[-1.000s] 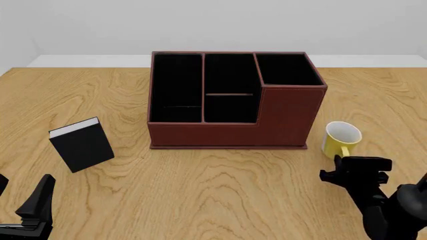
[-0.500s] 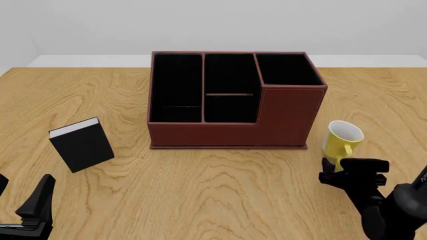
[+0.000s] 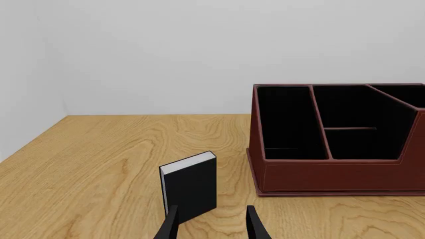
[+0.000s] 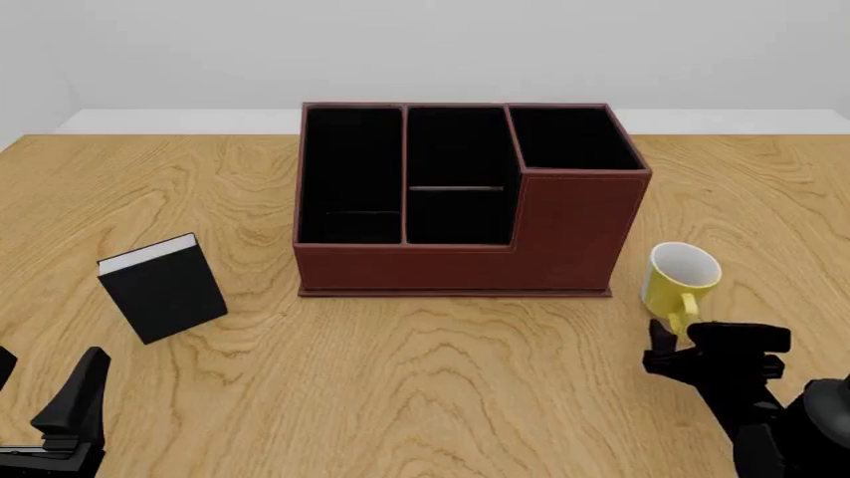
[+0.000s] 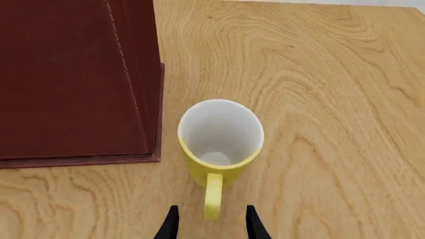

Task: Pick up the yellow and white mug and place it to the right of the caddy.

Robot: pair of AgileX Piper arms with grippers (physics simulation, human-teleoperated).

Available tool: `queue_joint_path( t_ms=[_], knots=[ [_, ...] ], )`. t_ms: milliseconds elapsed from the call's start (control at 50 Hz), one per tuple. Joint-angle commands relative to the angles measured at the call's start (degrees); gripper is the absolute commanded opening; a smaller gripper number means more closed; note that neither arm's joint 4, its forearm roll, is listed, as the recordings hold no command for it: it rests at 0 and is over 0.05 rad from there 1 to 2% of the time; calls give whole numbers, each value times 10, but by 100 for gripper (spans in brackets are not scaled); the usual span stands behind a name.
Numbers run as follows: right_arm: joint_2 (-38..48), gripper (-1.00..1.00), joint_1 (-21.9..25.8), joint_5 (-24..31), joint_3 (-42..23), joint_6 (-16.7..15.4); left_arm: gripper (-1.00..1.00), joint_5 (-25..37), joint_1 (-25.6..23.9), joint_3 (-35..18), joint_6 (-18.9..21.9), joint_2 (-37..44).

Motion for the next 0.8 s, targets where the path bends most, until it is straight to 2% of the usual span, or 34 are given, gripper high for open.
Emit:
queue_joint_path(
  t_ms=[20,100,260,280,300,320,340,360,440,480,580,600,620,660,680,720,800],
  knots=[
    [-49,100,0,0,47,-8,100,0,0,0,0,0],
    [-92,100,3,0,81,-18,100,0,0,0,0,0],
    [-151,100,-7,0,128,-14,100,0,0,0,0,0],
    [-189,100,-10,26,129,-18,100,0,0,0,0,0],
    [-193,100,-10,30,129,-18,100,0,0,0,0,0],
    [-244,100,-4,78,129,-21,100,0,0,0,0,0],
    [-250,100,-4,84,129,-21,100,0,0,0,0,0],
    [-334,100,-7,158,129,-22,100,0,0,0,0,0],
    [-512,100,-2,328,129,-22,100,0,0,0,0,0],
    [-644,100,-3,450,129,-24,100,0,0,0,0,0],
    [-868,100,16,655,129,-34,100,0,0,0,0,0],
    [-874,100,16,661,129,-34,100,0,0,0,0,0],
    [-946,100,19,720,128,-29,100,0,0,0,0,0],
    [-1003,100,25,782,117,-34,100,0,0,0,0,0],
    [-1011,100,29,794,114,-33,100,0,0,0,0,0],
    [-1077,100,40,873,88,-40,100,0,0,0,0,0],
    [-1084,100,49,900,50,-39,100,0,0,0,0,0]
  ],
)
